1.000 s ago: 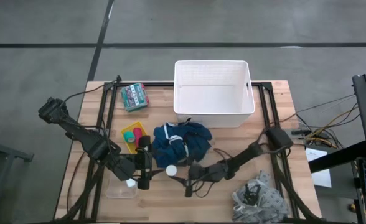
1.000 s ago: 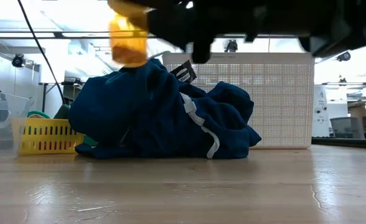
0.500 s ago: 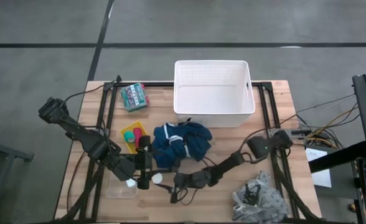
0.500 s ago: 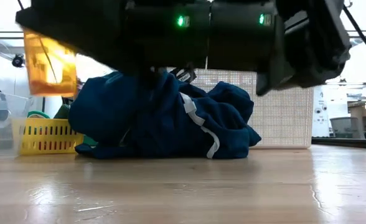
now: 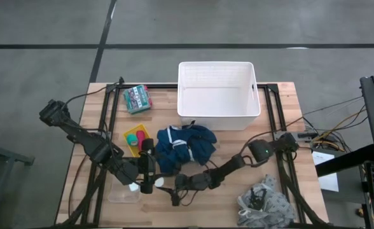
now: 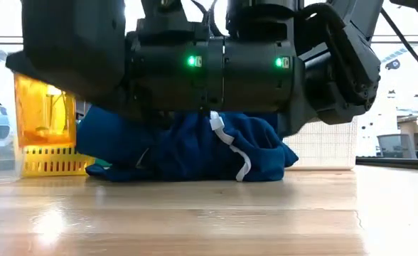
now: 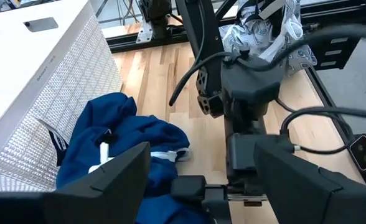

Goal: Pick & place medical supplies in basket/bin
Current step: Put the orange pill bottle into the transparent bin

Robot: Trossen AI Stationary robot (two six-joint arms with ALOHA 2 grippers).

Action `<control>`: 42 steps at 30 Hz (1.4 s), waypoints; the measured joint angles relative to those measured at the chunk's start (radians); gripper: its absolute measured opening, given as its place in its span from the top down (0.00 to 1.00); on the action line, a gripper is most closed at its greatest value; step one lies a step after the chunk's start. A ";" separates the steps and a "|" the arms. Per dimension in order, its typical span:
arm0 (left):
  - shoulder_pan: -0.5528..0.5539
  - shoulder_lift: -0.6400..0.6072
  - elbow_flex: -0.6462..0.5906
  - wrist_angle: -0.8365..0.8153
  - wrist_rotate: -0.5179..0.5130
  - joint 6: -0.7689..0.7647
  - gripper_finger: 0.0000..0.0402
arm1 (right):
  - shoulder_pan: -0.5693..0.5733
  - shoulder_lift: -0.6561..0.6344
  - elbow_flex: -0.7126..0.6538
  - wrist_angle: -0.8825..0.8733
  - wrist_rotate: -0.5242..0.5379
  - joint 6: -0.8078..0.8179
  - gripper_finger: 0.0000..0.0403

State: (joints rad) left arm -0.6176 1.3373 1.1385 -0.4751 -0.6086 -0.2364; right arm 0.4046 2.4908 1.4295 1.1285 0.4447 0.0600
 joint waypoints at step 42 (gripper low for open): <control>0.000 0.000 0.000 0.000 0.000 0.000 0.28 | -0.035 0.000 -0.001 -0.154 -0.086 0.150 0.47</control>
State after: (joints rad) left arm -0.6178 1.3373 1.1385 -0.4751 -0.6086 -0.2363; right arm 0.3695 2.4912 1.4284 0.9749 0.3584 0.2100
